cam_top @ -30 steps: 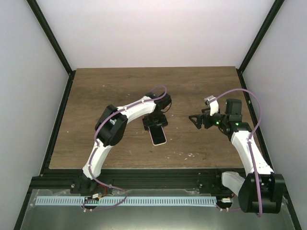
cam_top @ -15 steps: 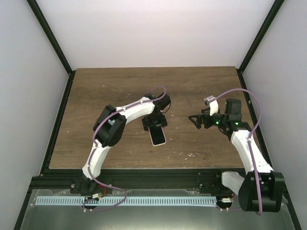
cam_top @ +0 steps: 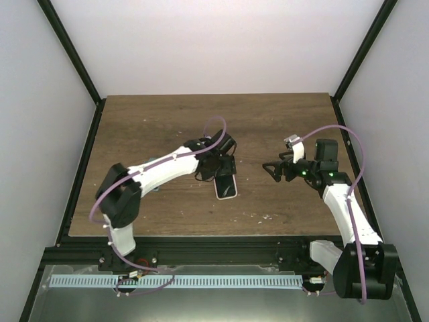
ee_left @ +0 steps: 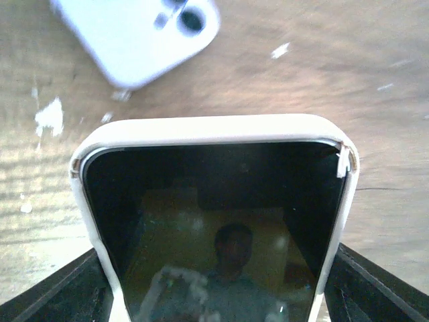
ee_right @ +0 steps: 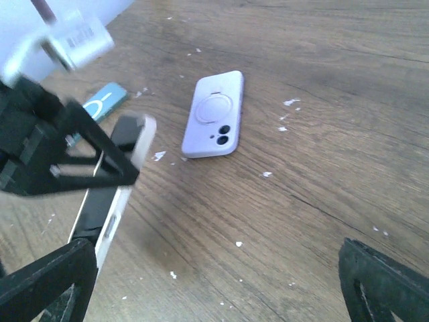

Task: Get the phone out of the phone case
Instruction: Pick up the phone at the center of the board.

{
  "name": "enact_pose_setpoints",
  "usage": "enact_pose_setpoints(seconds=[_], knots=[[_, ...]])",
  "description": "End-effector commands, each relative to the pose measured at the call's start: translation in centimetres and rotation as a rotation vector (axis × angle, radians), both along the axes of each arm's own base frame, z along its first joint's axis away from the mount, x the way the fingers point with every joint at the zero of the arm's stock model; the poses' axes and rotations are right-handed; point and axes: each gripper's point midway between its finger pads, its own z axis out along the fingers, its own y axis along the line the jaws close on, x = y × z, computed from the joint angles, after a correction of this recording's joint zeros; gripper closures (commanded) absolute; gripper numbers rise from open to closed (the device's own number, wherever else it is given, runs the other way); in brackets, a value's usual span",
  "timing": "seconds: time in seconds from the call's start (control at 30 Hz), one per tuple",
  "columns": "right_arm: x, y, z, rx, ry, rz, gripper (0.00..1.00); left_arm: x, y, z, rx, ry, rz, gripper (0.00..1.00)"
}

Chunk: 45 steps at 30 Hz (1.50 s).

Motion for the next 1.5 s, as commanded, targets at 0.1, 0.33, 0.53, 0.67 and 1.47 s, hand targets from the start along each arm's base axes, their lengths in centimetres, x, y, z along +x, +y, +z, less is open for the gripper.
enact_pose_setpoints(seconds=[0.1, 0.33, 0.53, 0.67, 1.47], knots=[[-2.1, 3.2, 4.3, 0.038, -0.070, 0.179, 0.05, 2.9, -1.2, 11.7, -0.227, -0.353, 0.020, 0.79], [-4.8, 6.1, 7.7, 0.096, -0.059, 0.306, 0.06, 2.2, -2.6, 14.2, -0.300, -0.409, 0.032, 0.77], [-4.2, 8.7, 7.7, 0.095, -0.038, 0.311, 0.11, 1.3, -2.8, 15.1, -0.333, -0.424, 0.068, 0.77], [-2.6, 8.4, 5.9, 0.032, 0.021, 0.261, 0.15, 1.2, -2.3, 16.3, -0.362, -0.466, 0.101, 0.77], [-2.7, 11.4, 4.5, 0.078, 0.103, 0.363, 0.61, 0.8, -2.2, 17.2, -0.436, -0.469, 0.168, 0.75]])
